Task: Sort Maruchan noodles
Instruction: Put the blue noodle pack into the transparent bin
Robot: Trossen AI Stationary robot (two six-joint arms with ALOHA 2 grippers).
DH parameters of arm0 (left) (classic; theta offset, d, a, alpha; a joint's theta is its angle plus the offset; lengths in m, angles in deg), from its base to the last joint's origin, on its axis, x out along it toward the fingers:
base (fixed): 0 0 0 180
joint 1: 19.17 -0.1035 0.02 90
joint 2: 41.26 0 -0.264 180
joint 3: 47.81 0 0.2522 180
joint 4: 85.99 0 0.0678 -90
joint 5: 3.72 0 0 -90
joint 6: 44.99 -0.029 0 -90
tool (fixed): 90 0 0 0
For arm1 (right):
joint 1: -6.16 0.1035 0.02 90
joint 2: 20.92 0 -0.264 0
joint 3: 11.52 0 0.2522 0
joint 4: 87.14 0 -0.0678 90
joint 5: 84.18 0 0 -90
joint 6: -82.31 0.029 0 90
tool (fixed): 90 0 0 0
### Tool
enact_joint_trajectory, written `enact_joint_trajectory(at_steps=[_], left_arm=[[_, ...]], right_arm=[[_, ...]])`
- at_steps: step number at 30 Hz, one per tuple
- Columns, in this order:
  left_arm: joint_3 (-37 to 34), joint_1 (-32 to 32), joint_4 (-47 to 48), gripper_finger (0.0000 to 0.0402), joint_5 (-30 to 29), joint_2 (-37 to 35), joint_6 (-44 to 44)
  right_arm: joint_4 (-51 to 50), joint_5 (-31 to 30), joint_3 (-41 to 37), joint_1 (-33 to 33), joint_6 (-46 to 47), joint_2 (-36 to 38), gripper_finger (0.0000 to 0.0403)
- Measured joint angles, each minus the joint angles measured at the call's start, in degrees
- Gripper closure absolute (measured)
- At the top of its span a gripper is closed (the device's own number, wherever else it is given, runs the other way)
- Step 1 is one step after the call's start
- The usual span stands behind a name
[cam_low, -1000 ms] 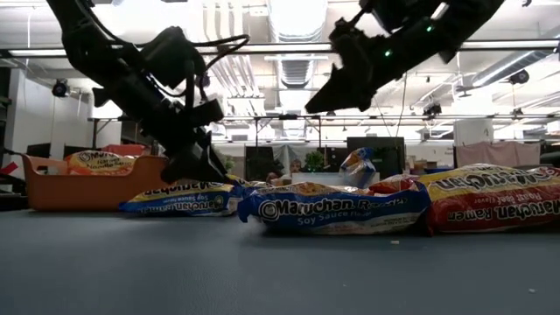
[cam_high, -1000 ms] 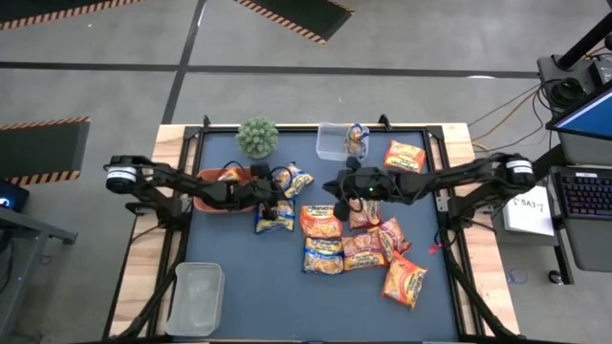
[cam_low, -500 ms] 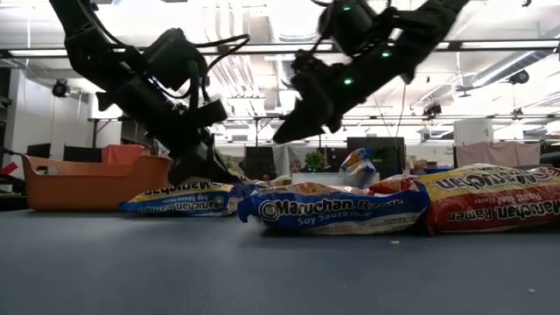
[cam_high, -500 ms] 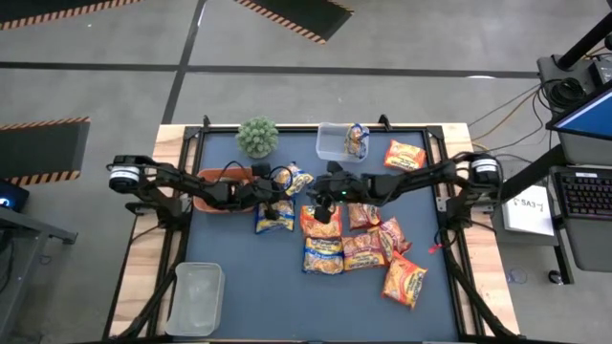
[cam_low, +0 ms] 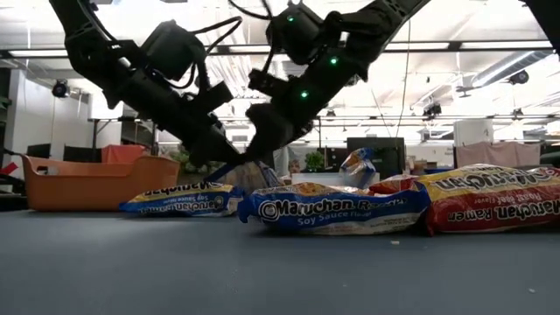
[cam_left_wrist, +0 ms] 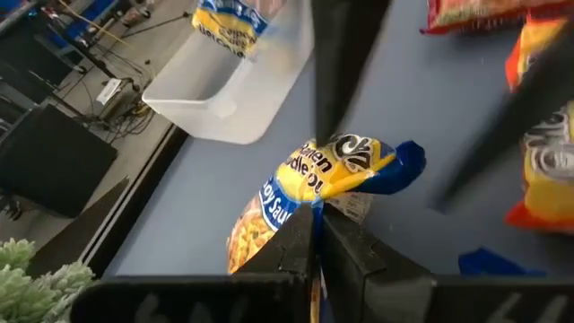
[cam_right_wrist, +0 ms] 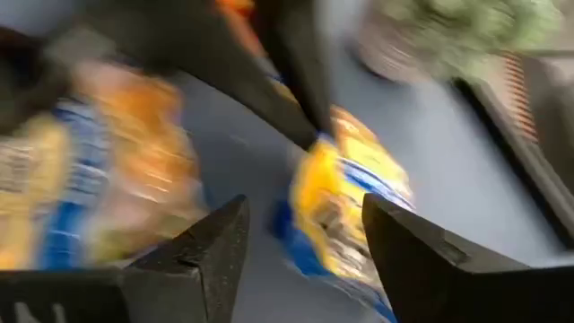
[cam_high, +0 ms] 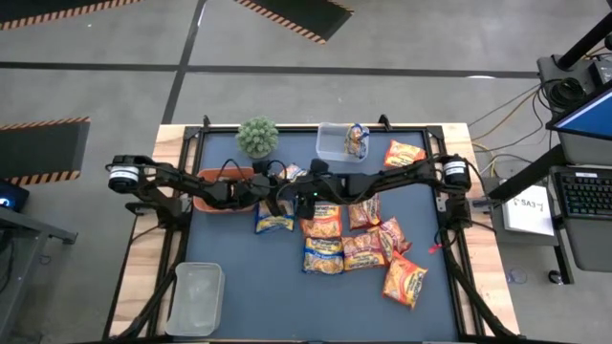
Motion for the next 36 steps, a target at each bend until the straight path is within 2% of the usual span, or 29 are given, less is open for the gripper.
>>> enact_joint_trajectory(at_steps=[2,4,12,17,24,30,36], left_arm=[[0.00,0.00,-0.87,0.0401,0.01,0.00,0.05],[0.00,0.00,-2.16,0.0401,0.01,0.00,0.06],[0.00,0.00,-4.18,0.0401,0.03,-0.07,-0.43],[0.00,0.02,-4.71,0.0402,0.05,-0.09,-0.47],[0.00,0.02,-4.51,0.0401,0.05,-1.25,-1.06],[0.00,0.02,-3.43,0.0401,-0.55,-8.73,-5.14],[-0.39,0.04,-2.33,0.0401,-1.57,-19.28,-6.50]], right_arm=[[0.50,-3.51,0.62,-0.05,0.04,-0.51,0.0186],[0.31,-4.22,0.66,-0.17,-0.20,-0.49,0.0181],[1.03,-1.05,0.78,-1.76,0.71,-1.65,0.0191],[2.34,0.54,0.78,-2.90,1.15,-4.27,0.0239],[2.26,0.80,0.81,-3.45,2.42,-4.66,0.0377],[0.99,2.55,0.81,-3.43,4.84,-2.98,0.0384],[-0.65,3.02,0.78,-4.49,12.92,1.41,0.0385]])
